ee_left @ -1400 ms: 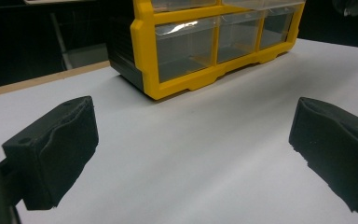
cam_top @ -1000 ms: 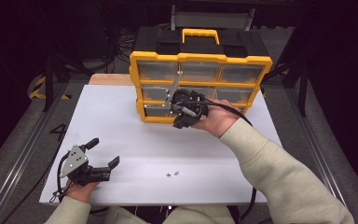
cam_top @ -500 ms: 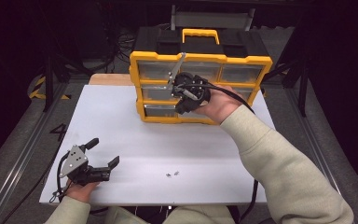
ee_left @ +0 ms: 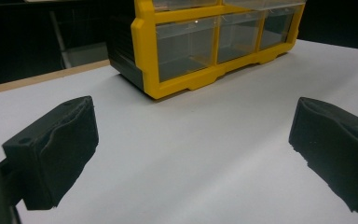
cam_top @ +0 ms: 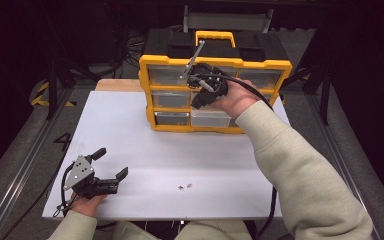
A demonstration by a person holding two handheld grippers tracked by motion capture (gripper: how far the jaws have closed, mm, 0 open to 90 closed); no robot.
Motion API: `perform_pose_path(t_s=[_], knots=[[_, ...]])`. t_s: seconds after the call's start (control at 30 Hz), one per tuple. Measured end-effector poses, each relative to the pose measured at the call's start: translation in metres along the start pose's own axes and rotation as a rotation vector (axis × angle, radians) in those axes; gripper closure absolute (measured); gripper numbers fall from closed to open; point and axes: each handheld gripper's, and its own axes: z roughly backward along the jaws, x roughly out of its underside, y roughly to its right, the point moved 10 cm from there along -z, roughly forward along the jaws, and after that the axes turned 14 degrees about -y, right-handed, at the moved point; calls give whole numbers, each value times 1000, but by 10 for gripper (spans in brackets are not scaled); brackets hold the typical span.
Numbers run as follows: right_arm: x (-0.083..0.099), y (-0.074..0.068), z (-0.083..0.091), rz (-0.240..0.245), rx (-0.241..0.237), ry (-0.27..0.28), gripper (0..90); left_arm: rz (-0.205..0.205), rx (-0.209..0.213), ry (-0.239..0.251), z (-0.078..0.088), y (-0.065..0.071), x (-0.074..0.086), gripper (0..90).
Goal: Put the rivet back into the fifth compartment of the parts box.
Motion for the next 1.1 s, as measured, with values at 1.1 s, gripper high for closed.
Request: perform_pose_path(t_s=[1.1], knots=[[9,33,-54,-86,-11,-82,829,7,5,3,0,0,0,22]])
